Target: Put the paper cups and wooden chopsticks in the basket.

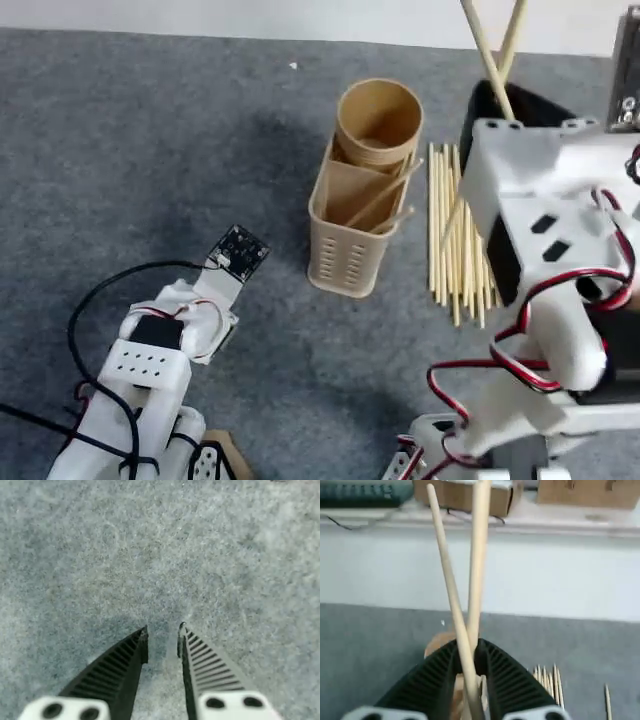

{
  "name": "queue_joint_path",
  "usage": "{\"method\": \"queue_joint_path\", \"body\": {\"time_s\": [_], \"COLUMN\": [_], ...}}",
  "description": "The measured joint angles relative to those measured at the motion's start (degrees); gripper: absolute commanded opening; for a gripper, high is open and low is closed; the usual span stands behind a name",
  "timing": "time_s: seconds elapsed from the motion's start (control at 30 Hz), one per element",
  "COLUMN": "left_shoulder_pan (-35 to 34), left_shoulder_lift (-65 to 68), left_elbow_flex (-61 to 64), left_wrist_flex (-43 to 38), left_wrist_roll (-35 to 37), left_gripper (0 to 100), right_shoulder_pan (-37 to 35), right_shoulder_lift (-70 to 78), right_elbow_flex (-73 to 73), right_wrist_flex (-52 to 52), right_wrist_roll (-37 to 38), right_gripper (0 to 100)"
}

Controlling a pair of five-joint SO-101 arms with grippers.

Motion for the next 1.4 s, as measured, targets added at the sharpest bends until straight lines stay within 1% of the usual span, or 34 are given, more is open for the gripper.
{"method": "queue_joint_path", "body": {"time_s": [0.17, 0.27, 0.33, 0.43, 0.67, 0.73, 0.83, 1.0, 1.1, 1.17, 1.23, 1.3, 1.4], "left_shoulder_pan": [0.0, 0.0, 0.0, 0.0, 0.0, 0.0, 0.0, 0.0, 0.0, 0.0, 0.0, 0.0, 0.0], "left_shoulder_lift": [0.0, 0.0, 0.0, 0.0, 0.0, 0.0, 0.0, 0.0, 0.0, 0.0, 0.0, 0.0, 0.0], "left_elbow_flex": [0.0, 0.0, 0.0, 0.0, 0.0, 0.0, 0.0, 0.0, 0.0, 0.0, 0.0, 0.0, 0.0], "left_wrist_flex": [0.0, 0.0, 0.0, 0.0, 0.0, 0.0, 0.0, 0.0, 0.0, 0.0, 0.0, 0.0, 0.0], "left_wrist_roll": [0.0, 0.0, 0.0, 0.0, 0.0, 0.0, 0.0, 0.0, 0.0, 0.0, 0.0, 0.0, 0.0], "left_gripper": [13, 13, 13, 13, 13, 13, 13, 13, 13, 13, 13, 13, 13], "right_shoulder_pan": [-0.3, -0.1, -0.2, -0.3, -8.2, -9.6, -10.7, -10.5, -10.6, -10.6, -10.7, -10.7, -10.8], "right_shoulder_lift": [-10.9, -17.1, -20.5, -24.5, -29.3, -29.6, -29.7, -29.8, -29.8, -29.8, -31.1, -33.8, -38.7], "right_elbow_flex": [19.0, 30.4, 37.4, 48.0, 72.8, 78.6, 86.6, 96.4, 99.3, 99.8, 99.8, 99.8, 99.8], "right_wrist_flex": [-0.2, -6.1, -12.7, -26.1, -61.5, -68.2, -75.4, -82.3, -83.8, -83.9, -83.3, -81.1, -78.2], "right_wrist_roll": [0.2, 0.2, 0.2, -1.1, -1.9, -1.9, -2.0, -2.0, -2.0, -2.0, -2.0, -2.0, -2.0], "right_gripper": [0.5, 0.5, 0.5, 0.5, 0.5, 0.5, 0.5, 0.9, 2.2, 7.7, 15.5, 21.2, 22.3]}}
